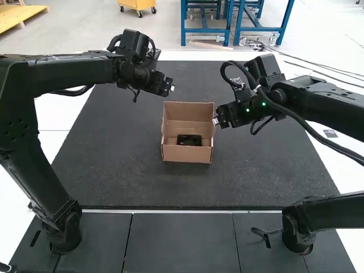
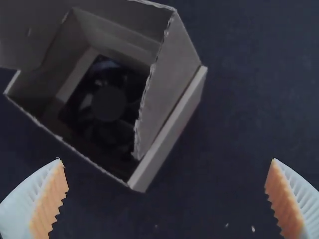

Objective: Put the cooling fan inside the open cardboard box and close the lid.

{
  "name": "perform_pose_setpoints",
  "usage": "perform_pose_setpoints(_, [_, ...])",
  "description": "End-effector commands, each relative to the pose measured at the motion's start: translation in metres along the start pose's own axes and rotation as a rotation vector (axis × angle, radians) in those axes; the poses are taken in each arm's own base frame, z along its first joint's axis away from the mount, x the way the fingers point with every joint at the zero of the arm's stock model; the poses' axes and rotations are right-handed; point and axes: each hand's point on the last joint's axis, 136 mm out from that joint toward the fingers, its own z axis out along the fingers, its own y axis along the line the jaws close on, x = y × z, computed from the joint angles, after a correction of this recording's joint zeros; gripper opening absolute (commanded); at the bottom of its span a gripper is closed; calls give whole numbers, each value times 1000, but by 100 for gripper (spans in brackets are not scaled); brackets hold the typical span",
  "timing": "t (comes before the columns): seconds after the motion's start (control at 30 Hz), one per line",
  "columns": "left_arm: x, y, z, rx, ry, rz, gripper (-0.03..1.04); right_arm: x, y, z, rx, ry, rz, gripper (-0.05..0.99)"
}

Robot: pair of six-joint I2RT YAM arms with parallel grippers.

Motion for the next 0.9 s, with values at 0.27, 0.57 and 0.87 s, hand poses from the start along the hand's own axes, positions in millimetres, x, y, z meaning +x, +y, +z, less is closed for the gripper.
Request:
perform_pose_setpoints(0.27, [-12, -14, -8, 42, -18, 28, 96, -30, 1, -18, -12, -93, -8, 90])
perform_pose_setpoints(0.57, [-1, -27, -8, 68, 22, 57, 96, -37, 5, -22, -31, -108, -10, 90])
perform_pose_setpoints(0.87, [16, -28, -10, 74, 75, 54, 96, -37, 5, -23, -33, -108, -10, 90])
